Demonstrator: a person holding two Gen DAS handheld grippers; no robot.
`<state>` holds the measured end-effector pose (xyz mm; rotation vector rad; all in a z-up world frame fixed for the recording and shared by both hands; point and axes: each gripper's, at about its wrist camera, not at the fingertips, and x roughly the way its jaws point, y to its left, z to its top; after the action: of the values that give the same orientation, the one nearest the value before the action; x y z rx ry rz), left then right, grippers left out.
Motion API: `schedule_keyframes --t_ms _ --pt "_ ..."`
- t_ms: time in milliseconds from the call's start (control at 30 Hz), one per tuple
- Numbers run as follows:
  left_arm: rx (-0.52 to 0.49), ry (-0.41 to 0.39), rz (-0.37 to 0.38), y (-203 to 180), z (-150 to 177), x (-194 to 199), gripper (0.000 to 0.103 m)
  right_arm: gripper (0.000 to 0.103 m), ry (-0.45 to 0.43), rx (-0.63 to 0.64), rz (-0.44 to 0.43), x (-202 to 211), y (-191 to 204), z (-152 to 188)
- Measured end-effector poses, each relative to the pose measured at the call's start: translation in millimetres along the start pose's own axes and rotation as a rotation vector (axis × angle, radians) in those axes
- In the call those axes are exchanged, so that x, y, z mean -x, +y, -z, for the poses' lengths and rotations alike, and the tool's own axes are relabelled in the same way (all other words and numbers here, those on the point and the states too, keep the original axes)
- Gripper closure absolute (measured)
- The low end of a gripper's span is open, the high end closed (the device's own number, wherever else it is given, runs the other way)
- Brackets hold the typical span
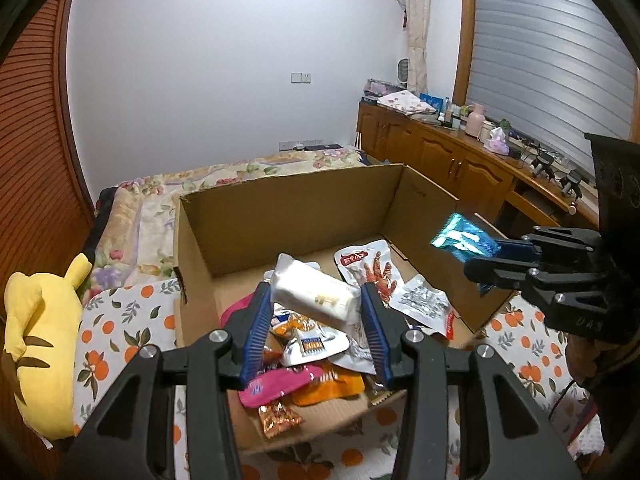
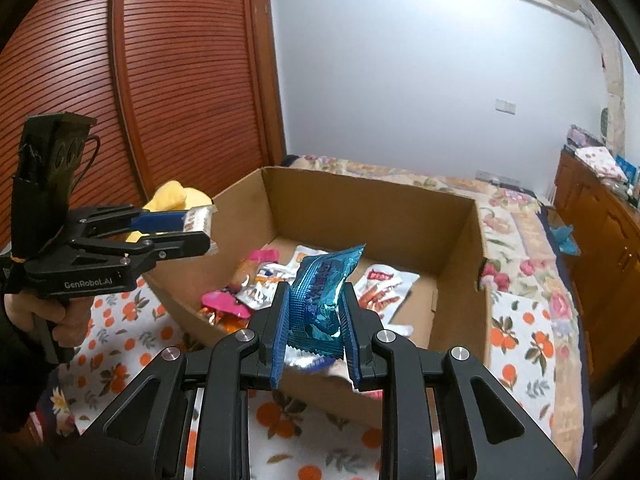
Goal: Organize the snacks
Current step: 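Lift both snacks and carry them over the cardboard box, then open both tools to drop the white packet and blue candy in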
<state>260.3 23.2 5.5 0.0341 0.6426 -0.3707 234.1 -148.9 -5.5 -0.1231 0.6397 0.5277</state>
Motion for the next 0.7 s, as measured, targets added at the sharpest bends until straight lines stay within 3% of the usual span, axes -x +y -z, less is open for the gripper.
schedule_keyframes --t_ms 500,700 --pt "0.045 0.031 -0.006 18.9 -3.9 -24.9 0.056 0.080 0.073 -0.037 -0.122 -60.5 0.0 -20.6" --pt "0.048 0.028 -0.008 20.9 -3.8 -23.7 0.053 0.077 0.084 -0.046 -0.114 -71.5 5.7 -22.8"
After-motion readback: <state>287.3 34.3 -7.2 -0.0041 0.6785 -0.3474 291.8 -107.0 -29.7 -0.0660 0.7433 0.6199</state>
